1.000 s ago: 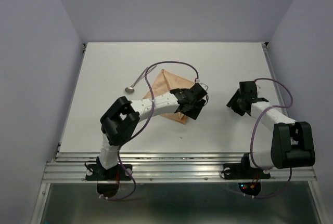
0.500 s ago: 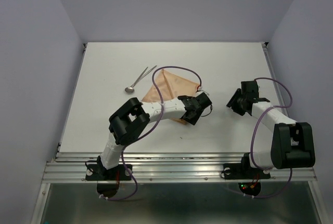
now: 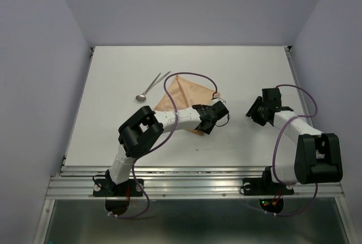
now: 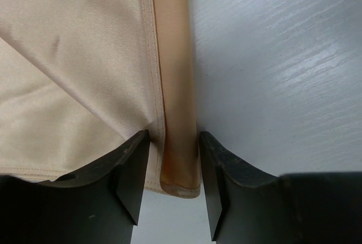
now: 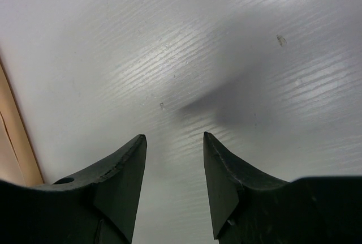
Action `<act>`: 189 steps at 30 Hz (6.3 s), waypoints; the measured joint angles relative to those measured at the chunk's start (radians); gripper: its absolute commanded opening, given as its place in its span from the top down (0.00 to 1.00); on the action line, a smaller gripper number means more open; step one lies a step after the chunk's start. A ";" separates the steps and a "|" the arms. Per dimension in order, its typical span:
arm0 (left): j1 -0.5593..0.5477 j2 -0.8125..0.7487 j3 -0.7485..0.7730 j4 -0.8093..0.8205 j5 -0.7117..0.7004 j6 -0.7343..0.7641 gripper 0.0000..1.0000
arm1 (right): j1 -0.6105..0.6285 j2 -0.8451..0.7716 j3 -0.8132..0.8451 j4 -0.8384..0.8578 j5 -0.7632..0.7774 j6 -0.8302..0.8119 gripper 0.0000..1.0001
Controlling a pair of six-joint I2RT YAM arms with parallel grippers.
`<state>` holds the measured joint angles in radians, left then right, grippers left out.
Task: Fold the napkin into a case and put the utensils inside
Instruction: Pick up the upper triangle-folded napkin from the center of the board, then turn over the upper triangle folded napkin at the center of the board.
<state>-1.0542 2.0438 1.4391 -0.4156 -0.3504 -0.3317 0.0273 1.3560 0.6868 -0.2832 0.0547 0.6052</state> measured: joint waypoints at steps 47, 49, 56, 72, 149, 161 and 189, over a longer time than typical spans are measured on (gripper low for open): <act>0.135 -0.111 -0.124 0.148 0.432 0.068 1.00 | 0.158 0.356 0.156 0.360 -0.449 0.163 0.29; 0.142 -0.124 -0.126 0.150 0.443 0.067 1.00 | 0.158 0.380 0.168 0.379 -0.453 0.178 0.32; 0.169 -0.170 -0.138 0.149 0.475 0.067 1.00 | 0.157 0.415 0.171 0.422 -0.456 0.218 0.40; 0.184 -0.186 -0.157 0.150 0.489 0.081 1.00 | 0.158 0.525 0.267 0.428 -0.480 0.237 0.64; -0.150 0.075 0.761 0.049 0.669 -0.071 1.00 | -0.020 -0.218 0.682 -0.563 0.342 -0.243 0.99; -0.024 -0.100 0.127 0.566 0.770 -0.228 1.00 | 0.007 0.051 0.758 -0.619 0.184 -0.302 0.99; 0.083 -0.280 0.013 0.470 0.673 -0.167 1.00 | 0.144 0.204 0.781 -0.403 0.019 -0.134 0.99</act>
<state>-0.9710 1.7634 1.4521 0.0540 0.3229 -0.4992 0.1715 1.5604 1.4677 -0.6865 0.0738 0.4717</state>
